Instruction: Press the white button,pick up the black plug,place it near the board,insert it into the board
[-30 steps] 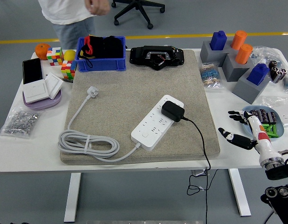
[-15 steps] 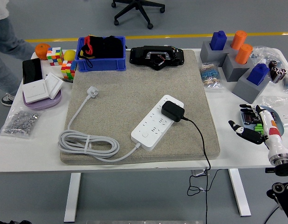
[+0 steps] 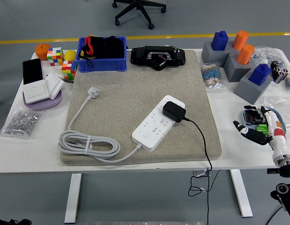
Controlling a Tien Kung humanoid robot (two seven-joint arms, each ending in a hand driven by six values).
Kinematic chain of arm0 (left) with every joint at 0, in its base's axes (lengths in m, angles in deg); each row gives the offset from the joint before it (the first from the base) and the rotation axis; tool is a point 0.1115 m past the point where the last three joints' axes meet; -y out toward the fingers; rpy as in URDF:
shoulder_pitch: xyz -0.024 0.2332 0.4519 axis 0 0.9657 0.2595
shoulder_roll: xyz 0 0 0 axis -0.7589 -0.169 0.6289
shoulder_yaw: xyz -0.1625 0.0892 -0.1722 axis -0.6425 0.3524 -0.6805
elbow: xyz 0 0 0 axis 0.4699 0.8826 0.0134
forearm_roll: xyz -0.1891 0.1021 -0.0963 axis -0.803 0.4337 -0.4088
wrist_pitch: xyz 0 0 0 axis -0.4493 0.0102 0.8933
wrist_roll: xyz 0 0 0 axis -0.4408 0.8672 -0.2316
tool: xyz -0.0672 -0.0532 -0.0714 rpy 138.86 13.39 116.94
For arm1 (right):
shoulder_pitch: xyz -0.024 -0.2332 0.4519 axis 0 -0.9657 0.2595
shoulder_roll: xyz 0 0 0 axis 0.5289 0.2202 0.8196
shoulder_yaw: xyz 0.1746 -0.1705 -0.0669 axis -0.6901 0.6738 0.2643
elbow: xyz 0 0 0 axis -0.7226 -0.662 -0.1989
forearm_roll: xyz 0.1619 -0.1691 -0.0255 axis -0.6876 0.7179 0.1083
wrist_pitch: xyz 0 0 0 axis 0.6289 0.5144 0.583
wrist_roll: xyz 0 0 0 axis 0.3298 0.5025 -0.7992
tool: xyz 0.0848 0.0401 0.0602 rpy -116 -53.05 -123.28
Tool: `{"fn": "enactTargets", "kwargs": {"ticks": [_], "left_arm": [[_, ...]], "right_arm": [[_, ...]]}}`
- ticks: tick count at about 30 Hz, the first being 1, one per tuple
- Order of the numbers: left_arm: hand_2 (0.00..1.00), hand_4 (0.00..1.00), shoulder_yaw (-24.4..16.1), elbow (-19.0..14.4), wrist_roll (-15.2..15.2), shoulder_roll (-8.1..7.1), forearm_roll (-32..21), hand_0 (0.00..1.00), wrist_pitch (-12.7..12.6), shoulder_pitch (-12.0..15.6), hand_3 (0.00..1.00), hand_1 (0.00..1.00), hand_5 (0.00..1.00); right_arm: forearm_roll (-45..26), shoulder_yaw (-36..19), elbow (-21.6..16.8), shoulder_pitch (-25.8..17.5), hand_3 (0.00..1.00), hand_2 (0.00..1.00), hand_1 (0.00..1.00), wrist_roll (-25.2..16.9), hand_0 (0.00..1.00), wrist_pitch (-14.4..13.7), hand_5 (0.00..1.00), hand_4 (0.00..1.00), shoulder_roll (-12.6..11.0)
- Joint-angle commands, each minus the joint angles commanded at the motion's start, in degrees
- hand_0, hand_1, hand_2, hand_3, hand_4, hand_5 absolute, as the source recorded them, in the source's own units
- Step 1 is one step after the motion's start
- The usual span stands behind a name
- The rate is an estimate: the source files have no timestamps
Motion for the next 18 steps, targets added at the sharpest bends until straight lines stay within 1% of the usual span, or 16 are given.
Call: {"fn": "enactTargets", "kwargs": {"ticks": [5, 18], "left_arm": [[0.657, 0.561, 0.25, 0.0, -0.04, -0.25, 0.2, 0.685, 0.1, -0.38, 0.685, 0.675, 0.197], [0.657, 0.561, 0.54, 0.0, -0.04, -0.91, 1.37, 0.685, 0.47, -0.52, 0.685, 0.676, 0.197]], "right_arm": [[-0.01, -0.34, 0.07, 0.05, 0.694, 0.676, 0.704, -0.25, 0.768, -0.44, 0.242, 0.877, -0.25], [0.35, -0.99, 0.28, 0.11, 0.691, 0.683, 0.7, -0.17, 0.767, -0.31, 0.242, 0.876, -0.49]]}}
